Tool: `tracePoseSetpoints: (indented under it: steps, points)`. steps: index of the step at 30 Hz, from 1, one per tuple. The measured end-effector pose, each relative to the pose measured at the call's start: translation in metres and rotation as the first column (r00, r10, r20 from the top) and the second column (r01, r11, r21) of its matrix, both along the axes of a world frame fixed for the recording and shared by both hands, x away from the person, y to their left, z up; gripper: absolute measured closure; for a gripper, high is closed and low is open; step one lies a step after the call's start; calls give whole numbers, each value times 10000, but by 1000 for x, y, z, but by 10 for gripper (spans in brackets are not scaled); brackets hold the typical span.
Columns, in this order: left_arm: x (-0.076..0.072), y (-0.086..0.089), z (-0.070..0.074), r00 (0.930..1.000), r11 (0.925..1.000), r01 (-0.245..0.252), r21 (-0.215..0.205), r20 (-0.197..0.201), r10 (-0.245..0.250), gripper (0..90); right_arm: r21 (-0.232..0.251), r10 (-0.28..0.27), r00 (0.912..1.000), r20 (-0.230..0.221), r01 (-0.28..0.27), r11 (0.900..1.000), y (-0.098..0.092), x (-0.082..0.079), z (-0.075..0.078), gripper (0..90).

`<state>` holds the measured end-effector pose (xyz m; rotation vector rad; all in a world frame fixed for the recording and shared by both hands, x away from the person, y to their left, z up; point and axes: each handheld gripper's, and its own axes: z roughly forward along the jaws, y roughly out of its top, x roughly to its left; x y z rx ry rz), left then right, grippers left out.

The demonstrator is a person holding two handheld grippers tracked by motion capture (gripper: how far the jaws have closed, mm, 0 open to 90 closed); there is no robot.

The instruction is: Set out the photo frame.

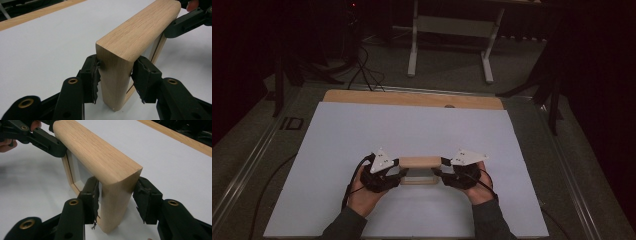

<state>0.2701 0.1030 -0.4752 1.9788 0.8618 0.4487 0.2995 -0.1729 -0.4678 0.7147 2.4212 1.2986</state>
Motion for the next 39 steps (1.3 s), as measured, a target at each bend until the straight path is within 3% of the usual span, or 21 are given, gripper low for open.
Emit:
tracePoseSetpoints:
  steps: [23, 39]
  points:
    - [15, 11, 7, 9999, 9998, 25, -209, -116, -28, 559, 123, -149, 9999, -23, 150, 9998, 10, 10, 7, 562]
    - [29, 18, 12, 9998, 9995, -188, -265, 41, 189, 548, 103, -324, 9995, 2, 324, 9994, 20, 23, 12, 562]
